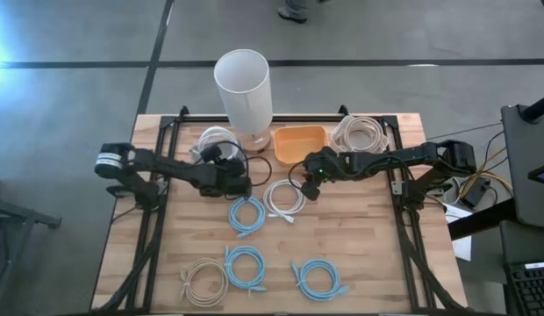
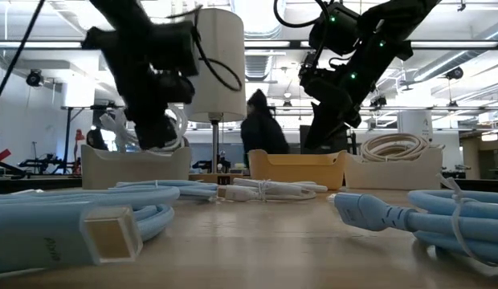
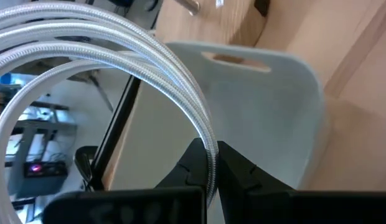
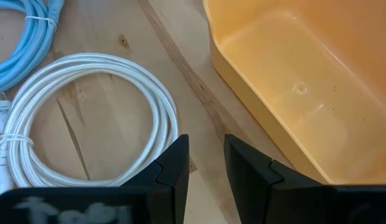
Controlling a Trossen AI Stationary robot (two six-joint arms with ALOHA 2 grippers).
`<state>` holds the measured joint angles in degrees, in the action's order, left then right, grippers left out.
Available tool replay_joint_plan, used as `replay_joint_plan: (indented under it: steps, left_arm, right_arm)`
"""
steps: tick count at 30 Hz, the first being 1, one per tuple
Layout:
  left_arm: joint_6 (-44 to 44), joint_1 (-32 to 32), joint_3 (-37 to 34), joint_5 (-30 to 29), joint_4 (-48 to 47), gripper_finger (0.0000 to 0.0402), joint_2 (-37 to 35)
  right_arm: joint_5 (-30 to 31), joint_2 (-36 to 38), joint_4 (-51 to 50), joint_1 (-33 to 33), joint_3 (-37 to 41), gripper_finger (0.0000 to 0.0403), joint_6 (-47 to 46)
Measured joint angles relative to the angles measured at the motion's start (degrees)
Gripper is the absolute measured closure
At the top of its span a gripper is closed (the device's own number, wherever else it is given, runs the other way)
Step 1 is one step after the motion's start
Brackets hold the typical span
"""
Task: Sort HDMI cables
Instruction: Put the white bin HDMI cable into the grey bin
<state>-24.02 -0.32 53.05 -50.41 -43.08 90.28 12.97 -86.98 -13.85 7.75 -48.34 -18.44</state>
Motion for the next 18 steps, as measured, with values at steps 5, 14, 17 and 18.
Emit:
replay_joint_plan:
  steps: [5, 14, 17, 18]
  left_arm:
    - [-0.29, 0.52, -0.24, -0.69, 0.39, 0.0387, 4.26]
    - [-0.95, 1.62, -0.74, -2.59, 0.73, 0.0371, 10.50]
    - [-1.00, 1.62, -0.80, -1.52, 0.91, 0.0349, 11.22]
    - [-1.06, 1.63, -0.85, -0.70, 1.03, 0.0342, 11.26]
  right_arm:
    - [0.00, 0.00, 0.08, 0.00, 0.00, 0.0307, 0.00]
    - [0.00, 0.00, 0.26, 0.00, 0.00, 0.0307, 0.00]
    - [0.00, 0.00, 0.40, 0.00, 0.00, 0.0307, 0.00]
    - [0.00, 0.00, 0.42, 0.00, 0.00, 0.0307, 0.00]
